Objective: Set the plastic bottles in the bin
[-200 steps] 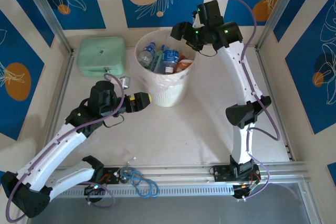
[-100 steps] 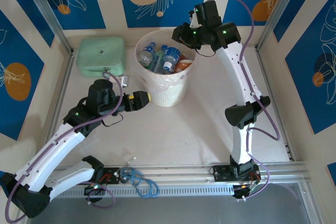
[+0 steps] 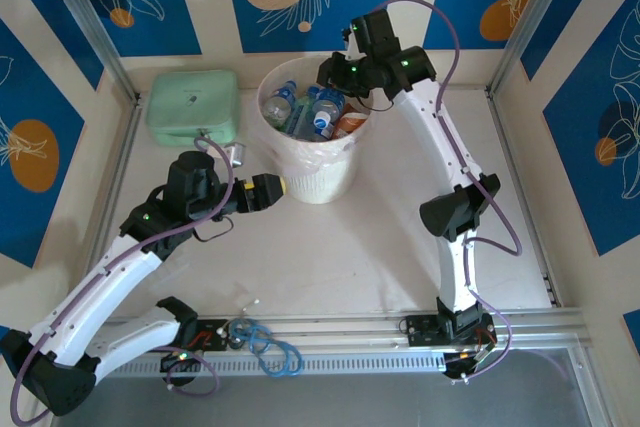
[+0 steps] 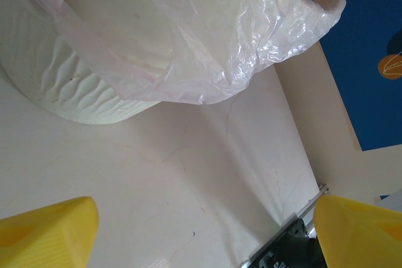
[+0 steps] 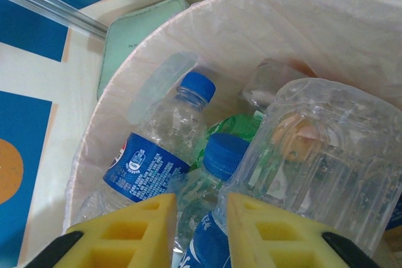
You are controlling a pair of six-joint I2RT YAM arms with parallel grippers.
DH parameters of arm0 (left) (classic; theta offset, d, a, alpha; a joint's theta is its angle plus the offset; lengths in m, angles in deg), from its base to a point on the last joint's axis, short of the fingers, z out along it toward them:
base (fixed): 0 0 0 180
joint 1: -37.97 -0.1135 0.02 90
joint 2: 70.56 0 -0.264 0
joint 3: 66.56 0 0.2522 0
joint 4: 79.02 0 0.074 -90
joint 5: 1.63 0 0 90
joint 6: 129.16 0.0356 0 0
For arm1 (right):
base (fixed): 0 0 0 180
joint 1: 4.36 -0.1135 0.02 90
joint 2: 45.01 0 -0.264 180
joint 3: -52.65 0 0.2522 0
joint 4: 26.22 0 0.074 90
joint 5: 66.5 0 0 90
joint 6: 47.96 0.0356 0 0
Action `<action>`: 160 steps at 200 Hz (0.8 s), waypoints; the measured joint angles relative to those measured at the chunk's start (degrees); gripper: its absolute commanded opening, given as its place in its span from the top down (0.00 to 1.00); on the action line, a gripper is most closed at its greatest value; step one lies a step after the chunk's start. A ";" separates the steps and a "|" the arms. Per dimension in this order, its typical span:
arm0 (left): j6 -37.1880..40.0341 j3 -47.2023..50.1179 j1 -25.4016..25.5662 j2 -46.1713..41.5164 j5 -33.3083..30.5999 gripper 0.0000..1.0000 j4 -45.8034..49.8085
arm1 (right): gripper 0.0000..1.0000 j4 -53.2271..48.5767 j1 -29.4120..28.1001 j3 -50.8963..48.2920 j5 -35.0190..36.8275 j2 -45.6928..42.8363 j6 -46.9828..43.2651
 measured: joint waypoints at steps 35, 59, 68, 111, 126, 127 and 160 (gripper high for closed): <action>0.22 -0.26 -0.26 -0.31 -0.85 0.08 0.85 | 0.50 -2.23 -1.01 3.52 1.25 0.00 -0.79; 0.44 -2.03 -0.63 -0.74 -2.97 0.00 2.97 | 0.39 -3.48 -2.05 6.40 2.34 -1.51 -1.40; 0.70 -3.19 -0.87 -0.79 -4.42 0.00 4.04 | 0.37 -3.85 -2.67 6.27 3.04 -3.10 -1.53; 3.06 -6.86 -2.49 -2.69 -13.09 0.00 6.45 | 0.30 -0.85 -7.50 -11.08 10.97 -21.59 -3.37; 5.03 -7.30 -2.78 -3.69 -17.86 0.00 6.69 | 0.25 3.08 -9.97 -25.38 16.11 -32.61 -3.93; 5.31 -7.37 -2.80 -3.74 -18.49 0.00 6.73 | 0.24 3.23 -10.08 -26.03 16.39 -33.11 -3.85; 13.11 -5.84 -3.19 -4.13 -34.80 0.00 4.22 | 0.20 10.64 -9.77 -56.06 24.30 -54.69 -2.05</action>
